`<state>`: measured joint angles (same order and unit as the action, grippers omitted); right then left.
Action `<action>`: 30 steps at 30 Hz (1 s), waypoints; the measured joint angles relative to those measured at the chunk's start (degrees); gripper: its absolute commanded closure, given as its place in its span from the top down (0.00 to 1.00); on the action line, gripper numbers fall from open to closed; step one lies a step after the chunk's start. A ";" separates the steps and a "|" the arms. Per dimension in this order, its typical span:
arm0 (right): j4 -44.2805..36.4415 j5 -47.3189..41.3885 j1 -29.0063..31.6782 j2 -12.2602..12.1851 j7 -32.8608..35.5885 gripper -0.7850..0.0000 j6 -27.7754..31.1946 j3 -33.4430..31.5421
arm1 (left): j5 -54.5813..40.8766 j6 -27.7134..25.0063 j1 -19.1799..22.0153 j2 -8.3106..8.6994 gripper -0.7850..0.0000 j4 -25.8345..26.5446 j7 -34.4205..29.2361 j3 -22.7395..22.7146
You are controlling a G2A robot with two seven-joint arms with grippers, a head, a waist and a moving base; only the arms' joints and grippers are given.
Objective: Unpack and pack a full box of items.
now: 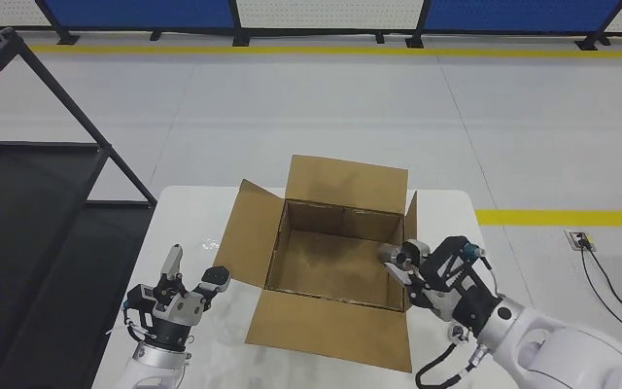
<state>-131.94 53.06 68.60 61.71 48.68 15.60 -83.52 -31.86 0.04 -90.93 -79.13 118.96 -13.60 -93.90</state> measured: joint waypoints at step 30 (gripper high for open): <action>48.97 -2.40 -47.21 13.81 7.22 0.00 -18.89 47.46 | 0.00 0.00 0.00 0.00 1.00 0.00 0.00 0.00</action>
<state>-82.97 50.66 21.39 75.52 55.91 -3.29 -36.06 -31.86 0.04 -90.92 -79.13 118.96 -13.60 -93.90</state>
